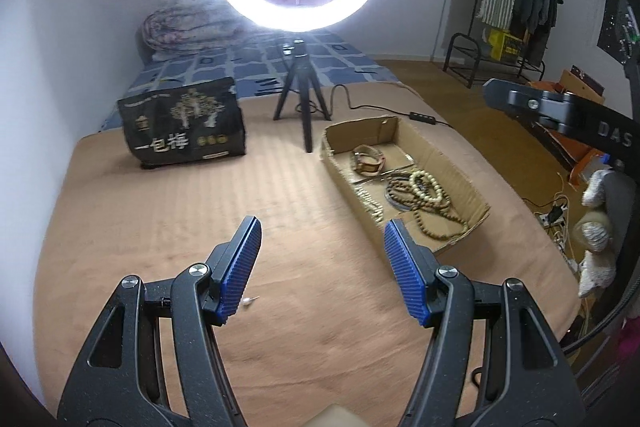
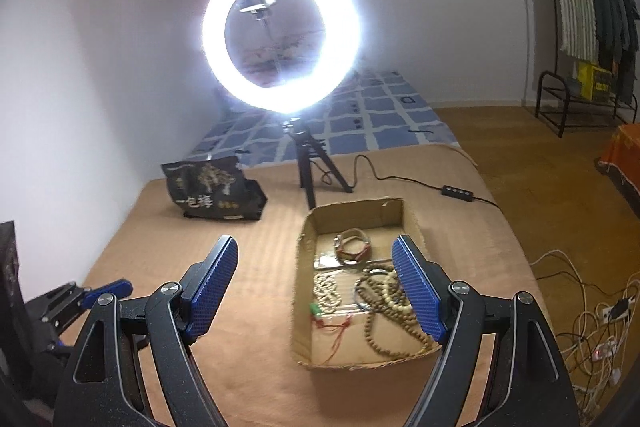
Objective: Organize jewelry
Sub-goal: 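Move both open tools back toward the two pearl earrings on the bed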
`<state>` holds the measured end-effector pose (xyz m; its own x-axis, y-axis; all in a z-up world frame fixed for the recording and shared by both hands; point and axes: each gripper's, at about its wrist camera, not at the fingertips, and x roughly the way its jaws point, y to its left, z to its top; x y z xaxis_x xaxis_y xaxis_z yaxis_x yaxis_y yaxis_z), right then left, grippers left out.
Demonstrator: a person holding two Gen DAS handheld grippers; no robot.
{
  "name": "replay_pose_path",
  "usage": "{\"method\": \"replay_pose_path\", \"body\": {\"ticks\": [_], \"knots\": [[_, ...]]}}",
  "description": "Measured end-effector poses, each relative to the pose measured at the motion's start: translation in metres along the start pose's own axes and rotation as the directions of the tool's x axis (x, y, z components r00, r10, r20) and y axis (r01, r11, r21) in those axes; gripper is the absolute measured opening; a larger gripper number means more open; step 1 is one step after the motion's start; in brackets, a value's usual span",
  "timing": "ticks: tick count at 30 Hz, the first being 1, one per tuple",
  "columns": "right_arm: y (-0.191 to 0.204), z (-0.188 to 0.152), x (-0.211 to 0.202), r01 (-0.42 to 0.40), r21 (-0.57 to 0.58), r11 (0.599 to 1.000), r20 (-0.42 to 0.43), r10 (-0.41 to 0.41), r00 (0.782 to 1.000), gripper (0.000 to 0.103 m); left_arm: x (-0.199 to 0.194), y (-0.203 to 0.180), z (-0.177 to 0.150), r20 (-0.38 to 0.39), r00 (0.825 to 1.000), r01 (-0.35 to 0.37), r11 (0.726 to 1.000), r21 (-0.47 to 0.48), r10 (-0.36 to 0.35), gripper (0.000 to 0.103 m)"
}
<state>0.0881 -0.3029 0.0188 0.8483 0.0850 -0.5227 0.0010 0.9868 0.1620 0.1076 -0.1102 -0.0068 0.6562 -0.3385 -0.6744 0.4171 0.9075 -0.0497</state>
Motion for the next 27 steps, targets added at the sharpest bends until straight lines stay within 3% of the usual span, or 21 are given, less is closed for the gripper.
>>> {"method": "replay_pose_path", "body": {"ticks": [14,22,27], "knots": [[0.069,-0.037,0.016,-0.109,-0.123,0.986,-0.075,0.100,0.992,0.079,-0.010,0.078,-0.036,-0.033,0.995,-0.094,0.995,-0.042,0.092,0.066],[0.105,-0.067,0.050,-0.143,-0.199,0.969,-0.157,0.113,0.981,0.079,-0.005,0.144,-0.059,-0.062,0.986,-0.161,0.974,-0.160,0.152,0.066],[0.118,-0.085,0.071,-0.186,-0.201,0.962,-0.194,0.147,0.970,0.079,0.001,0.179,-0.075,-0.076,0.986,-0.165,0.958,-0.233,0.152,0.066]]}}
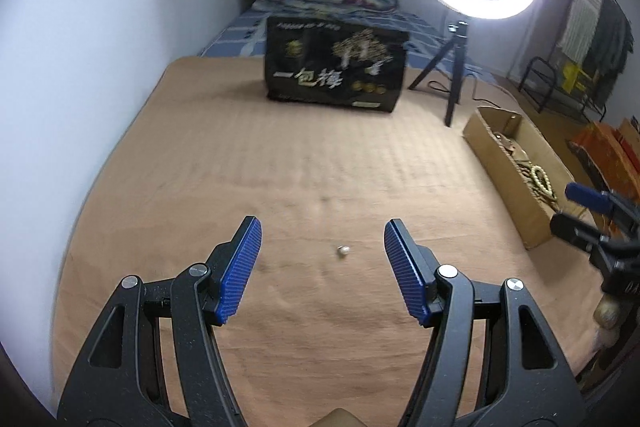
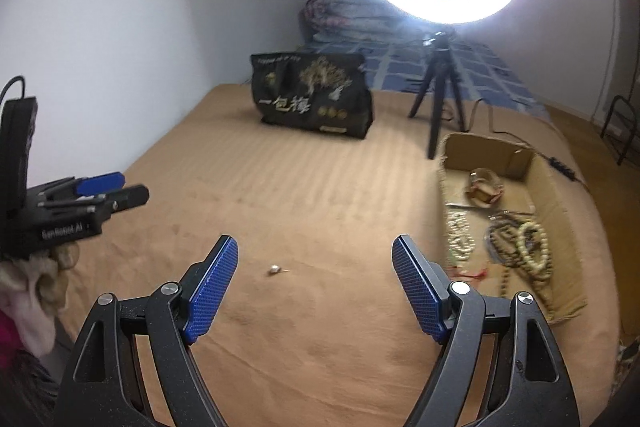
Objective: Organize jewelry
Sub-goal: 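Move both open tools back toward the two pearl earrings on the bed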
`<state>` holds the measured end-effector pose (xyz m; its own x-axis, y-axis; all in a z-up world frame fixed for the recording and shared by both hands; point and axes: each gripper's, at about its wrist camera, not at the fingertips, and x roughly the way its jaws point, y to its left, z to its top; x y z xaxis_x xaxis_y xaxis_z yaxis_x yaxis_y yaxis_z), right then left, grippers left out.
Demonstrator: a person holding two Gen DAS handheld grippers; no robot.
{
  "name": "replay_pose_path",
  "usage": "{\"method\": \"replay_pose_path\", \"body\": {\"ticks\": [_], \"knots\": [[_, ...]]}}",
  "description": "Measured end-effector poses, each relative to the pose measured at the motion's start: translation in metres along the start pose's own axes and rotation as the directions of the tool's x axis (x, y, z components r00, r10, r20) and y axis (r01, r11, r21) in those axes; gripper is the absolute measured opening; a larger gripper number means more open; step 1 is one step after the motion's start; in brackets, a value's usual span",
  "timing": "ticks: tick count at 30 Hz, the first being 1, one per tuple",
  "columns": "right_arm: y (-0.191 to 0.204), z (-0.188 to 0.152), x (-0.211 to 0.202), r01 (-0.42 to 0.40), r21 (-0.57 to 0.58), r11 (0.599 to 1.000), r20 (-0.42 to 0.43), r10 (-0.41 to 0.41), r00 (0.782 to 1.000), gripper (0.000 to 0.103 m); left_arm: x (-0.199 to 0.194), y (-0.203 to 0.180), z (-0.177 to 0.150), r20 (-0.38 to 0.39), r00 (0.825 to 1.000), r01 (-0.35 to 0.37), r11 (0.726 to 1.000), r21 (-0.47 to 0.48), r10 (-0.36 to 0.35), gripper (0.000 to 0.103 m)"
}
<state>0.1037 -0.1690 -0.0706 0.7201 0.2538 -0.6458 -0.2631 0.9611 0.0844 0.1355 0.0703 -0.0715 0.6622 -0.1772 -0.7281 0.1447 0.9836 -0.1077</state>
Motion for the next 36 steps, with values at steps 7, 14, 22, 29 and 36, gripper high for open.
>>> {"method": "replay_pose_path", "body": {"ticks": [7,14,22,29,36], "knots": [[0.015,-0.019,0.045,-0.020,-0.056,0.998,-0.084,0.015,0.996,0.079,0.030,0.022,-0.012,-0.063,0.997,0.037,0.997,-0.065,-0.041,0.058],[0.019,-0.031,0.082,-0.047,-0.066,0.997,-0.157,0.036,0.987,0.079,0.060,0.006,-0.021,-0.130,0.988,0.086,0.996,-0.024,-0.088,0.052],[0.023,-0.038,0.114,-0.058,-0.067,0.996,-0.207,0.043,0.977,0.061,0.092,-0.007,-0.028,-0.187,0.978,0.096,0.995,0.015,-0.091,0.045],[0.024,-0.039,0.127,-0.070,-0.052,0.996,-0.229,0.056,0.972,0.055,0.111,-0.013,-0.030,-0.211,0.974,0.096,0.995,0.034,-0.086,0.044],[0.027,-0.038,0.133,-0.064,-0.062,0.996,-0.227,0.049,0.973,0.045,0.122,-0.017,-0.031,-0.223,0.972,0.089,0.995,0.052,-0.075,0.039]]}}
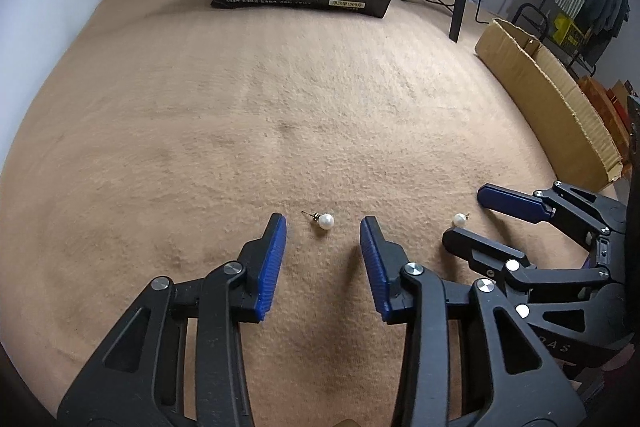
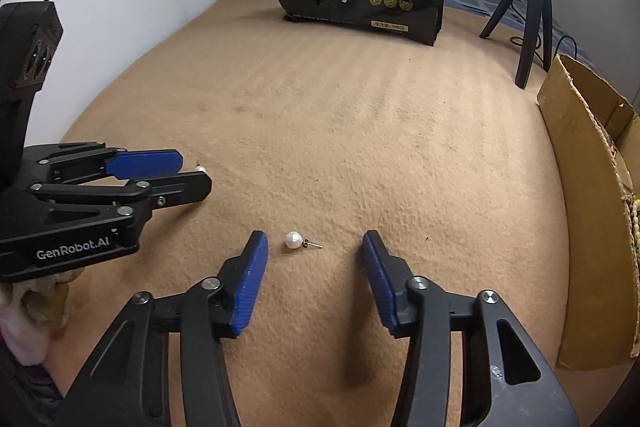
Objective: Organize jewelry
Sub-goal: 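Move both open tools back toward the two pearl earrings on the bed, then grasp one pearl earring with the left tool while the right tool grasps the other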
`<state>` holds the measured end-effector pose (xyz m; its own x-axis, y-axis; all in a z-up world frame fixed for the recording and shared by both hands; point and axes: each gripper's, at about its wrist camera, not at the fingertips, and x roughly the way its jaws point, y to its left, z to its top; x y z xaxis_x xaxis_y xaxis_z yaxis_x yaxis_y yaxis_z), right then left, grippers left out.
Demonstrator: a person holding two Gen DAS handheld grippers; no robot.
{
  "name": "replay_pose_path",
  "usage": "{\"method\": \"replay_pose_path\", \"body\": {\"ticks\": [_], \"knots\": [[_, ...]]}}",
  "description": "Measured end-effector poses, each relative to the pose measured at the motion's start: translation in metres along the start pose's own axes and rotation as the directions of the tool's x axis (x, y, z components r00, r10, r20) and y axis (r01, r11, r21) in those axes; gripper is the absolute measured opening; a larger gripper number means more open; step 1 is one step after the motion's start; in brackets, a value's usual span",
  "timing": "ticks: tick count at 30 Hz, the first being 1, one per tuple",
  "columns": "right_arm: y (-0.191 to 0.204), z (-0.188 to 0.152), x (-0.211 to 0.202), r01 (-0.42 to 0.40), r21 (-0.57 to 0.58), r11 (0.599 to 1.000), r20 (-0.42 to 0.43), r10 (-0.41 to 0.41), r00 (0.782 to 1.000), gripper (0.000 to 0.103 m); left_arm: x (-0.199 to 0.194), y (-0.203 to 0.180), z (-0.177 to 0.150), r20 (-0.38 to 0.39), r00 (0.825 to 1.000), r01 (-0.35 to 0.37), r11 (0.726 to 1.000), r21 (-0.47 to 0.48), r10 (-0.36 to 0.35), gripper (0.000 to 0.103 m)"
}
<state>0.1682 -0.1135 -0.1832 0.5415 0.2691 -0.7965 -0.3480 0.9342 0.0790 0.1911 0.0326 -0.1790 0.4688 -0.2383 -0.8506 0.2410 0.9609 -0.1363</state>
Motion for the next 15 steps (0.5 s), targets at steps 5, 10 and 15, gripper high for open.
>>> {"method": "replay_pose_path", "body": {"ticks": [5,10,15], "knots": [[0.0005,0.0001,0.0014,-0.009,-0.005,1.000,-0.001,0.009,1.000,0.028,0.0051,-0.0042,-0.0007,0.000,1.000,-0.010,1.000,0.020,0.010,0.031],[-0.0032,0.0007,0.0008,-0.032,0.008,0.999,-0.002,0.032,0.999,0.016,0.0065,-0.0054,-0.0004,0.003,1.000,-0.019,0.999,0.026,0.019,0.017],[-0.0022,0.0006,-0.0006,-0.033,0.006,0.999,0.000,0.033,0.999,0.016,0.0066,-0.0048,0.0001,0.006,0.999,-0.034,0.999,0.022,0.034,0.008]]}}
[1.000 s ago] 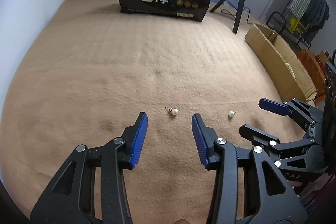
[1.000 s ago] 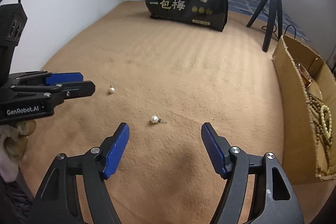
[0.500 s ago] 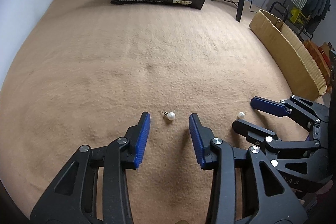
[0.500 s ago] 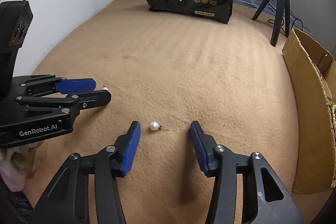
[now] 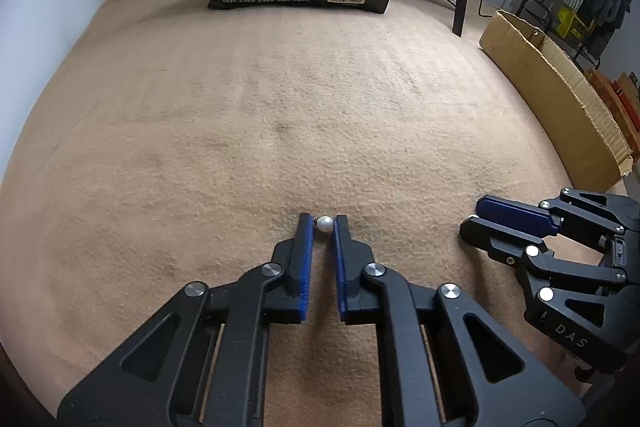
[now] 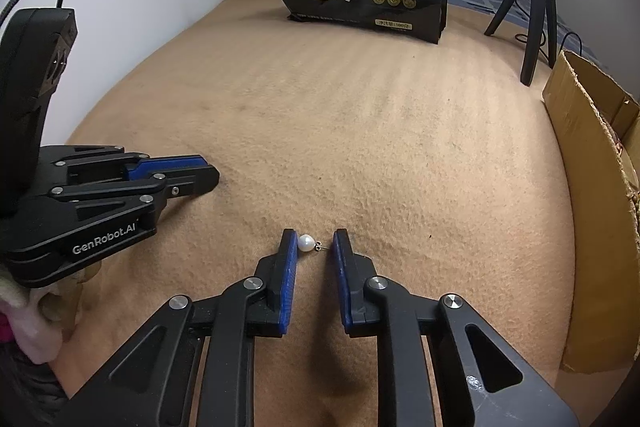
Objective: Organize jewelry
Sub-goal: 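Grasp one pearl earring with the left tool while the right tool grasps the other, then carry both pearl earrings over the box and open both tools to release them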
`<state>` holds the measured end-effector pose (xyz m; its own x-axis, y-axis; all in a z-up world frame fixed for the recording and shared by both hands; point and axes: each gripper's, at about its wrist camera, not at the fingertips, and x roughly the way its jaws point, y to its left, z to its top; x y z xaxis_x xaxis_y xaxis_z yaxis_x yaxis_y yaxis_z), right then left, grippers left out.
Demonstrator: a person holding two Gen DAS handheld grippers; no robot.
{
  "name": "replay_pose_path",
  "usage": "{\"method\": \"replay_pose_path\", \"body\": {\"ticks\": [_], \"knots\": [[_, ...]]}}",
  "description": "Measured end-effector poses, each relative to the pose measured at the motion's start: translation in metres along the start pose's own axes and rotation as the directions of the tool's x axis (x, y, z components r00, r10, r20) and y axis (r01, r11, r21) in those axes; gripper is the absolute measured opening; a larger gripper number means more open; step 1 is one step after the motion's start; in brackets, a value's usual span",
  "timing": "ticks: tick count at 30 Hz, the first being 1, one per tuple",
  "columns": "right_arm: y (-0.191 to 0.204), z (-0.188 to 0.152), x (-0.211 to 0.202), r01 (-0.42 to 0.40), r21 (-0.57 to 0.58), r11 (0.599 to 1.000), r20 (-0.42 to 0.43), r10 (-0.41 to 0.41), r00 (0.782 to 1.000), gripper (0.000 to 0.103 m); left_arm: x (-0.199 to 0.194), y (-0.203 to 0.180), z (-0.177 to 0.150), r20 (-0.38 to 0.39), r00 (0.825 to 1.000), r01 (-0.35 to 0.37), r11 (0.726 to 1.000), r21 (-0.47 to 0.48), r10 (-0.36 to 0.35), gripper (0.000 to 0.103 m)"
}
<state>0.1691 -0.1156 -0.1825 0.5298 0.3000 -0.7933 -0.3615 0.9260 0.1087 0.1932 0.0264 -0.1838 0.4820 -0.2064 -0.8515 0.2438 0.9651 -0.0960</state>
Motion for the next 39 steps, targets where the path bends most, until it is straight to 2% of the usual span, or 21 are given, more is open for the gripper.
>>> {"method": "replay_pose_path", "body": {"ticks": [8,17,29,39], "knots": [[0.005,0.000,-0.008,0.004,-0.012,1.000,0.013,-0.004,1.000,0.016,-0.009,0.003,0.001,0.017,1.000,-0.013,1.000,-0.010,0.013,0.008],[0.012,0.005,-0.027,0.011,-0.032,0.999,0.050,-0.010,0.999,0.016,-0.037,-0.003,0.006,0.070,0.998,-0.006,1.000,-0.015,0.007,0.008],[0.009,0.013,-0.077,0.017,-0.024,1.000,0.142,-0.014,0.990,0.016,-0.088,-0.040,0.016,0.185,0.982,0.015,0.999,0.050,-0.025,0.008],[-0.015,0.013,-0.127,0.055,0.016,0.998,0.223,-0.057,0.973,0.016,-0.117,-0.077,0.025,0.245,0.967,0.045,0.993,0.108,-0.071,0.008]]}}
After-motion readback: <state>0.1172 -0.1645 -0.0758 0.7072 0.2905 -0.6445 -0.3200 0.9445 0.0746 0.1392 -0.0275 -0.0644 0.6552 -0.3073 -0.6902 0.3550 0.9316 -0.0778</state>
